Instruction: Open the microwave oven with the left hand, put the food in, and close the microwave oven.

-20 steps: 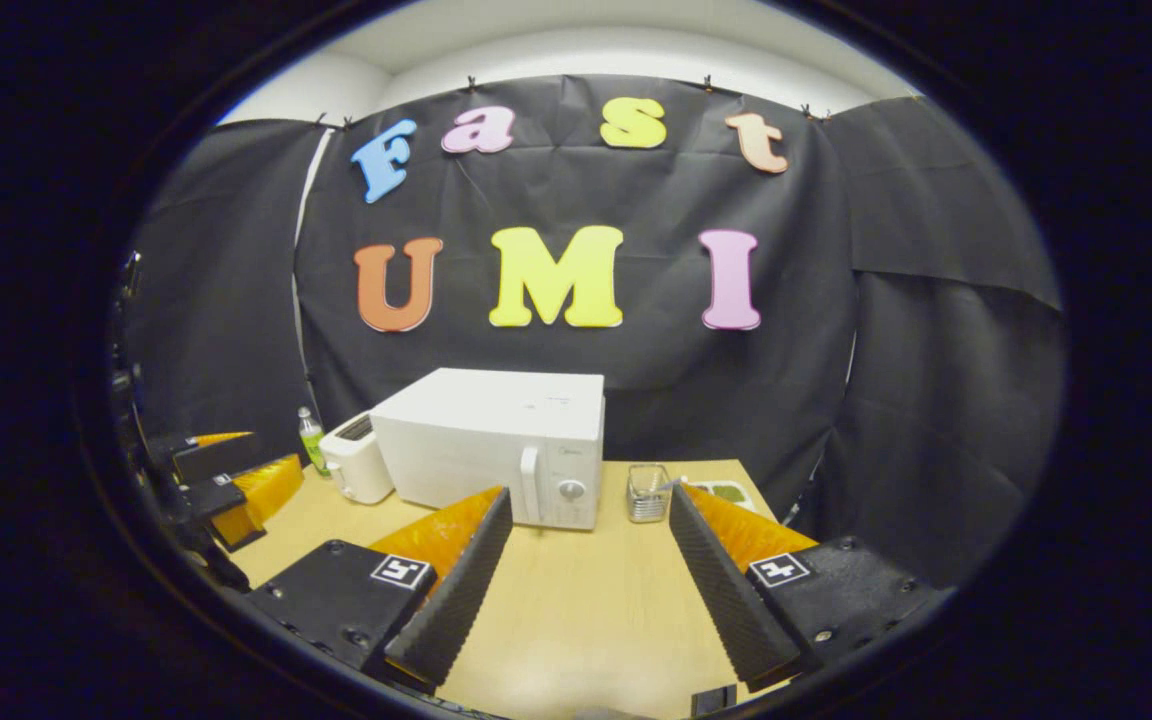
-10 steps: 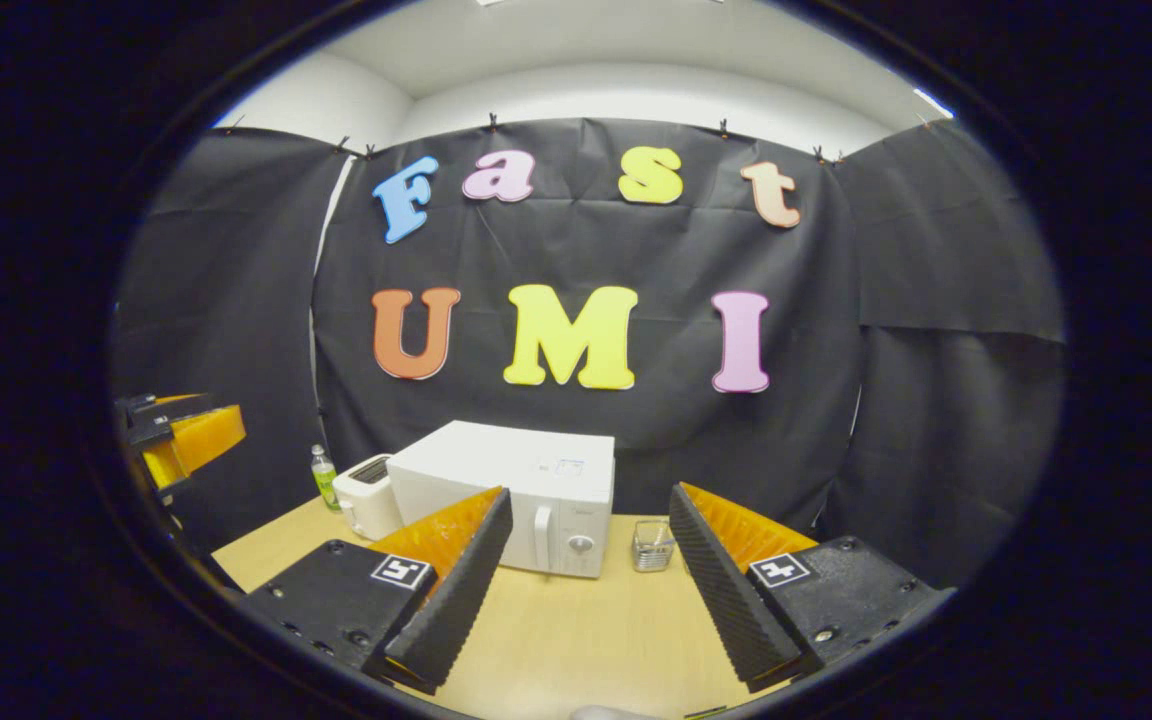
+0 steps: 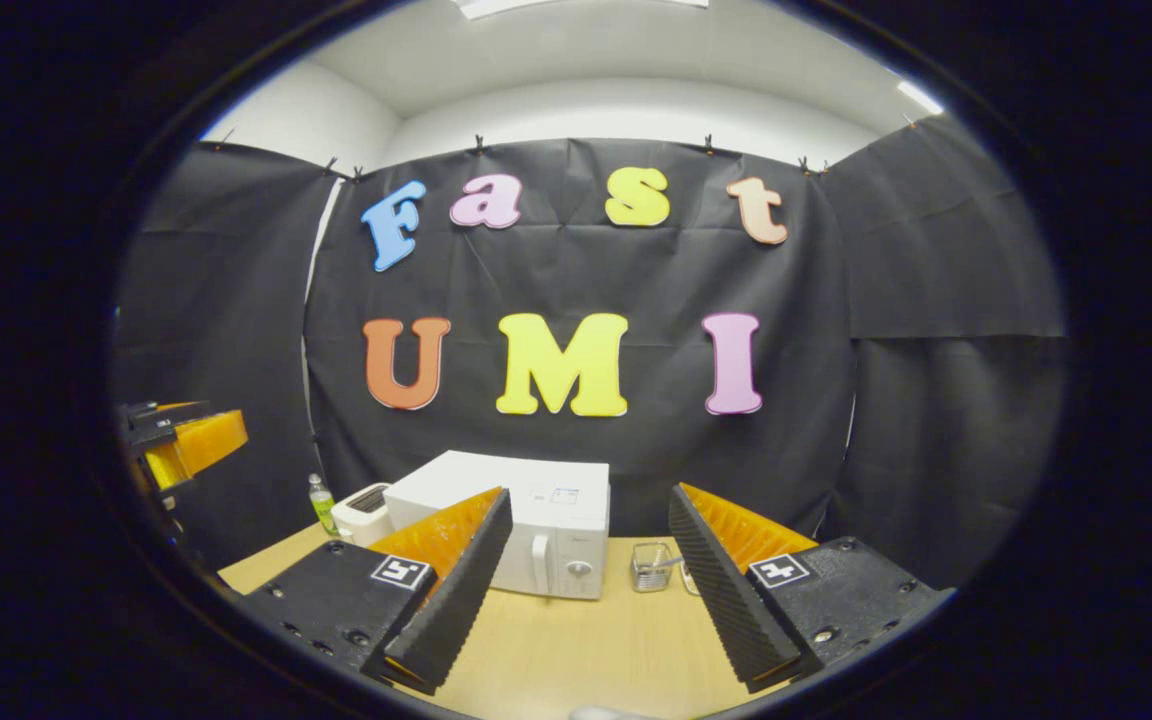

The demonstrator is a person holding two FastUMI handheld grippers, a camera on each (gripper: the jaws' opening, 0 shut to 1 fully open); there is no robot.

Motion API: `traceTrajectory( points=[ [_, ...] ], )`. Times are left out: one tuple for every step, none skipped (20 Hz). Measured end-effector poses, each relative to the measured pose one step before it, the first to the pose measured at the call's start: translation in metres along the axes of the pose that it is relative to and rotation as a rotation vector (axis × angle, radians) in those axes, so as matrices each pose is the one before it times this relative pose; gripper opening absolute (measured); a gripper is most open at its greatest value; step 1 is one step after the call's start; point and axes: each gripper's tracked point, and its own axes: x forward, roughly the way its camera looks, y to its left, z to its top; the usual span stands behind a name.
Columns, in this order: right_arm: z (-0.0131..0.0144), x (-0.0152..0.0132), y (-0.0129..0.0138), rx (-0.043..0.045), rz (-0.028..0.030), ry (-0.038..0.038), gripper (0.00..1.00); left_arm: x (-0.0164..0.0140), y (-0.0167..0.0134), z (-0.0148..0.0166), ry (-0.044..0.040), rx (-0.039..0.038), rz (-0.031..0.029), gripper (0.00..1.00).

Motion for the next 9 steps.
traceTrajectory(
  points=[
    [-0.00031,0.00227,-0.00218,0.0056,-0.00226,0.00246,1.0,0.00086,-0.00076,0.00034,0.00124,0.0034,-0.0019,0.96],
    [-0.00046,0.00158,-0.00124,0.00499,-0.00336,0.00545,1.0,0.00095,-0.00114,-0.00007,-0.00136,0.00187,-0.00197,0.96],
    [-0.00046,0.00058,-0.00108,0.00598,-0.00086,0.00559,1.0,0.00208,-0.00091,0.00165,-0.00249,0.00039,-0.00114,0.96],
    [0.00104,0.00134,0.00006,0.00552,-0.00006,-0.00296,1.0,0.00213,-0.00003,-0.00005,0.00194,0.00161,-0.00001,0.96],
    [0.00118,0.00023,-0.00088,0.00243,-0.00418,-0.00173,1.0,0.00019,-0.001,-0.00166,0.00047,0.00056,-0.0025,0.96],
    [-0.00012,0.00065,-0.00169,-0.00185,-0.00361,-0.00173,0.92,0.00061,-0.00014,-0.00143,0.00233,-0.0003,-0.00066,0.96],
    [0.00046,0.00013,0.00031,-0.00145,-0.00112,-0.00129,1.0,0.00122,0.0005,0.00028,-0.00008,0.00098,0.00116,0.96],
    [-0.00003,0.00026,0.00141,0.00131,0.00027,-0.00151,1.0,0.00114,0.00036,-0.00157,0.00488,0.00123,0.0026,0.96],
    [0.00074,-0.00005,0.00088,0.0021,0.00251,-0.00183,1.0,0.0002,0.00143,-0.00184,0.00552,0.00011,0.00478,0.96]
  ],
)
